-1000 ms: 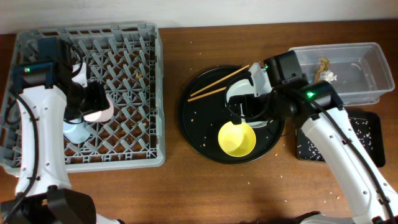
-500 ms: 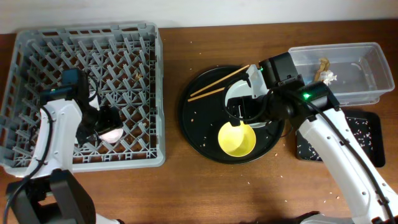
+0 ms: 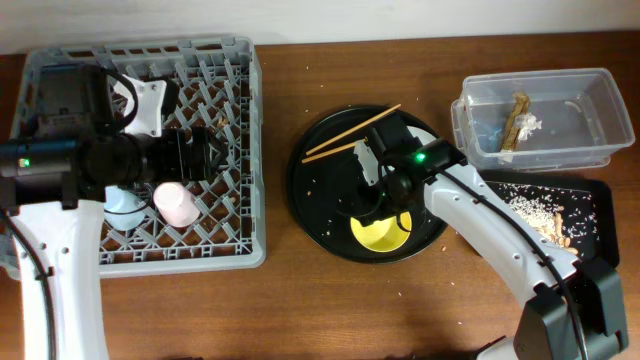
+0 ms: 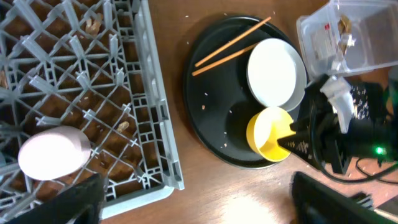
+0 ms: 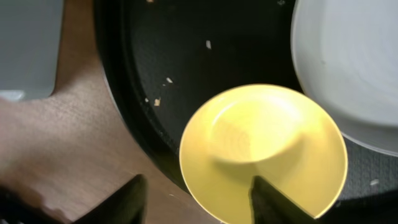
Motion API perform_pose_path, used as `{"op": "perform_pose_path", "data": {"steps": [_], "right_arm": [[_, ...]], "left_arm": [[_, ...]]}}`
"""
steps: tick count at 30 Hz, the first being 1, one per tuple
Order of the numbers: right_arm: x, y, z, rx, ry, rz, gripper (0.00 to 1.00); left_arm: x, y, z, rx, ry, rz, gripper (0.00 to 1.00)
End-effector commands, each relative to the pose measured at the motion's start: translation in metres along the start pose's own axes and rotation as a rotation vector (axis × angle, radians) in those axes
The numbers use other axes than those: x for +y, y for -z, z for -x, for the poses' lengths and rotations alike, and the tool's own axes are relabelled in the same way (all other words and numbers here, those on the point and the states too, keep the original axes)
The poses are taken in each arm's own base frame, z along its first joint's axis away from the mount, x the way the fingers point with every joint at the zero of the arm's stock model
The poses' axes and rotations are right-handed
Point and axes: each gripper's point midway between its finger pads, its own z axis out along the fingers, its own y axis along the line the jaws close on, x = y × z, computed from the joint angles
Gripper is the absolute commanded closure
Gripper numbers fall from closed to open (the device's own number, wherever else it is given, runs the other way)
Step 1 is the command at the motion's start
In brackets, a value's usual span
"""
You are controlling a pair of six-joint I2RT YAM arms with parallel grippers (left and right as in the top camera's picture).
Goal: Sort waste into correct bins and load items into the dishwasher rack
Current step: 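Place the pink cup in the dish rack with the left gripper, then grasp the yellow bowl with the left gripper and place it in the rack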
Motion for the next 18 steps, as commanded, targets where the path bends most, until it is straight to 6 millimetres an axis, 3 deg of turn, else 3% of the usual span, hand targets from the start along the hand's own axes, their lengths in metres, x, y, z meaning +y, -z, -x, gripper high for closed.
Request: {"op": "perform_pose_path", "data": {"steps": [1, 2, 3, 4, 6, 9, 10, 11, 13, 16, 17, 18], "right_arm": [[-0.024, 0.015, 0.008, -0.058, -0.191, -0.048, 0.47], [-0.041, 0.031, 0.014, -0.106, -0.292, -0.029, 0.47], [-0.051, 0.043, 0.015, -0.128, -0.340, -0.004, 0.47], [-0.066, 0.058, 0.012, -0.154, -0.403, 0.023, 0.46], [-0.085, 0.079, 0.004, -0.178, -0.507, 0.091, 0.39], [-0.101, 0.086, -0.005, -0.172, -0.576, 0.110, 0.29], [-0.100, 0.086, -0.005, -0.172, -0.574, 0.112, 0.28], [-0.100, 0.086, -0.006, -0.169, -0.574, 0.110, 0.28], [-0.100, 0.085, -0.006, -0.170, -0.564, 0.107, 0.28], [-0.101, 0.085, -0.006, -0.169, -0.564, 0.106, 0.27], [-0.101, 0.085, -0.006, -0.169, -0.565, 0.106, 0.27], [-0.100, 0.085, -0.006, -0.169, -0.564, 0.106, 0.27]], "left_arm": [[-0.026, -0.015, -0.009, 0.043, -0.109, -0.060, 0.11], [-0.045, -0.037, -0.018, 0.076, -0.173, -0.101, 0.18], [-0.057, -0.054, -0.025, 0.095, -0.218, -0.123, 0.19], [-0.069, -0.086, -0.037, 0.122, -0.274, -0.124, 0.19], [-0.071, -0.143, -0.063, 0.192, -0.308, -0.034, 0.19], [-0.086, -0.213, -0.100, 0.308, -0.354, -0.025, 0.23], [-0.094, -0.253, -0.116, 0.354, -0.326, -0.026, 0.27], [-0.098, -0.274, -0.129, 0.391, -0.311, -0.023, 0.28], [-0.102, -0.297, -0.147, 0.433, -0.306, -0.023, 0.31], [-0.102, -0.319, -0.162, 0.460, -0.307, -0.012, 0.51], [-0.099, -0.321, -0.163, 0.462, -0.300, 0.001, 0.59], [-0.099, -0.321, -0.164, 0.465, -0.291, 0.004, 0.78]]}}
